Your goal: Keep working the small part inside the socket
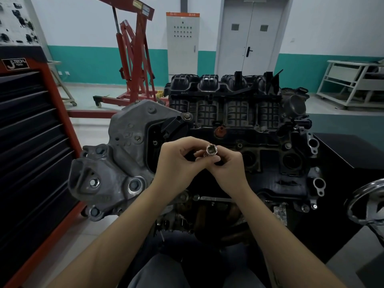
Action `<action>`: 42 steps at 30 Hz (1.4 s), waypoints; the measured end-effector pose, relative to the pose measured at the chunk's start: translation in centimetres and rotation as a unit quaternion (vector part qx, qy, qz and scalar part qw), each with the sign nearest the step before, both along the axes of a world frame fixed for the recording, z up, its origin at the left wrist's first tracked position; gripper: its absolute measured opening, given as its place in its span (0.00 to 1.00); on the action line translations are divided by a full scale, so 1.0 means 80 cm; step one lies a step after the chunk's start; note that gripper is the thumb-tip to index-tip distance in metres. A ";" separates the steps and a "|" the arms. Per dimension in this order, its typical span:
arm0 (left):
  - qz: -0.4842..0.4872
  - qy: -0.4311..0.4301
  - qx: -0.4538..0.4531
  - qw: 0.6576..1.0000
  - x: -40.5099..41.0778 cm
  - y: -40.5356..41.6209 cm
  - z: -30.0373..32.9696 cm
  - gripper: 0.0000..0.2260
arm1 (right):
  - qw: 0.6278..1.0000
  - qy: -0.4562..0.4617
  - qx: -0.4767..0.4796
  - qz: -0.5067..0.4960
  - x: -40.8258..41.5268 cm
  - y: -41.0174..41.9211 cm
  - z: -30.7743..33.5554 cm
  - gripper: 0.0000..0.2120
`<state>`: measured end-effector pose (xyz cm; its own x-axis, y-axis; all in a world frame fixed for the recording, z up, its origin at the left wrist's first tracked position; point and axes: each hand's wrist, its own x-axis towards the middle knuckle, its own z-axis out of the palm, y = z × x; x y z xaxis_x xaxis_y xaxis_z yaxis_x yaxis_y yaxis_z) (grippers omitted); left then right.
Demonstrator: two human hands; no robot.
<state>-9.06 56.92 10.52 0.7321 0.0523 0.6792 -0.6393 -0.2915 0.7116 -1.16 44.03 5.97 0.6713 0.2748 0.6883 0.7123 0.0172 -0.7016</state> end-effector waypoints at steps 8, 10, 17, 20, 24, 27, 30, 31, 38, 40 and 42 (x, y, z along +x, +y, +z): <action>-0.066 0.020 -0.006 0.998 0.000 0.002 0.001 0.11 | 1.000 -0.009 0.002 -0.008 -0.001 0.001 -0.001 0.09; -0.021 0.009 0.006 1.000 0.000 0.000 0.002 0.09 | 1.000 0.000 0.006 -0.004 0.001 0.001 -0.002 0.08; -0.086 0.020 -0.007 0.996 -0.002 0.001 0.006 0.12 | 1.000 -0.029 0.002 0.011 0.000 0.000 -0.001 0.11; -0.100 0.014 0.001 0.995 -0.004 0.000 0.007 0.12 | 1.000 -0.016 0.012 0.008 0.001 0.001 -0.003 0.11; -0.010 0.001 0.011 1.000 -0.002 -0.002 0.004 0.08 | 1.000 -0.015 0.022 0.011 0.001 0.003 -0.003 0.07; -0.043 0.023 0.000 0.999 -0.002 -0.003 0.006 0.10 | 0.999 -0.036 0.014 0.016 -0.002 0.002 -0.001 0.09; -0.102 0.032 0.012 0.994 -0.003 0.000 0.008 0.13 | 0.999 -0.031 -0.002 0.013 -0.002 0.001 -0.001 0.10; -0.110 0.031 0.019 0.993 -0.004 0.001 0.007 0.13 | 1.000 -0.027 -0.001 0.007 0.000 0.001 -0.002 0.10; -0.022 0.011 0.013 1.000 -0.001 -0.002 0.005 0.11 | 1.000 -0.024 0.018 0.010 0.002 0.002 -0.003 0.08; -0.066 0.025 0.008 0.997 -0.003 0.000 0.006 0.14 | 0.999 -0.032 0.016 0.009 -0.001 0.002 -0.002 0.09; -0.109 0.028 0.016 0.993 -0.005 0.002 0.006 0.15 | 0.999 -0.030 0.012 0.012 -0.001 0.002 -0.002 0.09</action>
